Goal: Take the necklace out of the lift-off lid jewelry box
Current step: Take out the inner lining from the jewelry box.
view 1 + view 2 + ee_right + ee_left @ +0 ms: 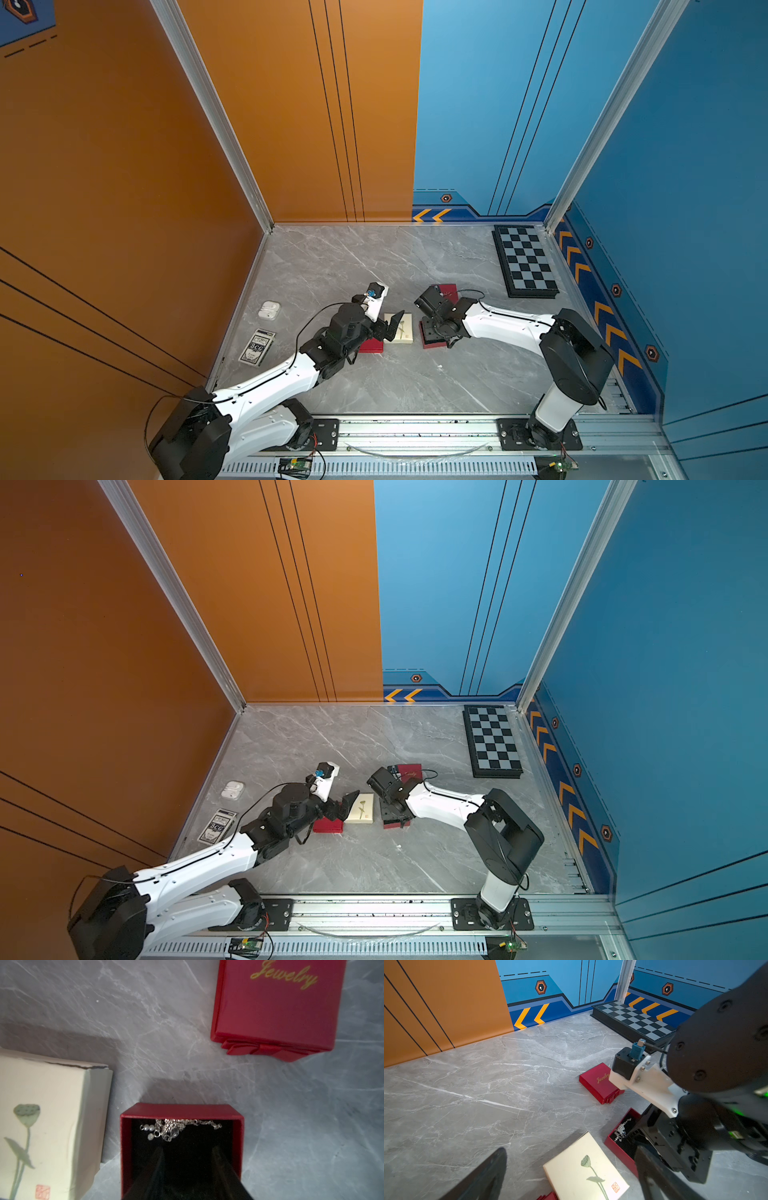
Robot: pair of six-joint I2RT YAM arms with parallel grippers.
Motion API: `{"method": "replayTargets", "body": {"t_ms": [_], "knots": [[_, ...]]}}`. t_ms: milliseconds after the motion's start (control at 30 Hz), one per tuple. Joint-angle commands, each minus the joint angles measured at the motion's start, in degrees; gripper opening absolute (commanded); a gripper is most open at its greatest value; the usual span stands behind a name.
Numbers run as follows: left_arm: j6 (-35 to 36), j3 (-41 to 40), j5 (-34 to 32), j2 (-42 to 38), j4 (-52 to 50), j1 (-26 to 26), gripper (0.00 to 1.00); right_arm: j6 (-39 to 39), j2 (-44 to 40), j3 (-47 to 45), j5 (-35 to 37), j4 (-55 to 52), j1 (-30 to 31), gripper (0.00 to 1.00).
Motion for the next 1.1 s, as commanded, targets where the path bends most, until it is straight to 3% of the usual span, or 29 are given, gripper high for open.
{"method": "replayTargets", "body": {"t_ms": [0, 400, 600, 867, 1067], "knots": [[0.6, 1.1, 1.3, -0.6, -0.9, 0.6, 0.96, -0.9, 1.7, 1.6, -0.9, -1.7, 0.2, 0.41], [1.0, 1.1, 1.7, -1.0, -1.7, 0.7, 0.91, 0.3, 6.2, 1.0, -2.6, -1.1, -0.4, 0.37], [1.1, 1.4, 1.9, -0.9, -1.8, 0.8, 0.88, 0.6, 8.5, 0.5, -4.2, -0.7, -0.5, 0.24], [1.0, 2.8, 1.2, -1.1, -4.1, 0.7, 0.87, 0.0, 3.1, 0.9, -4.0, -0.7, -1.4, 0.14], [0.5, 5.2, 1.5, -0.3, -6.9, 0.8, 0.87, -0.8, -2.1, 0.6, -4.3, -1.0, -2.2, 0.13]]}}
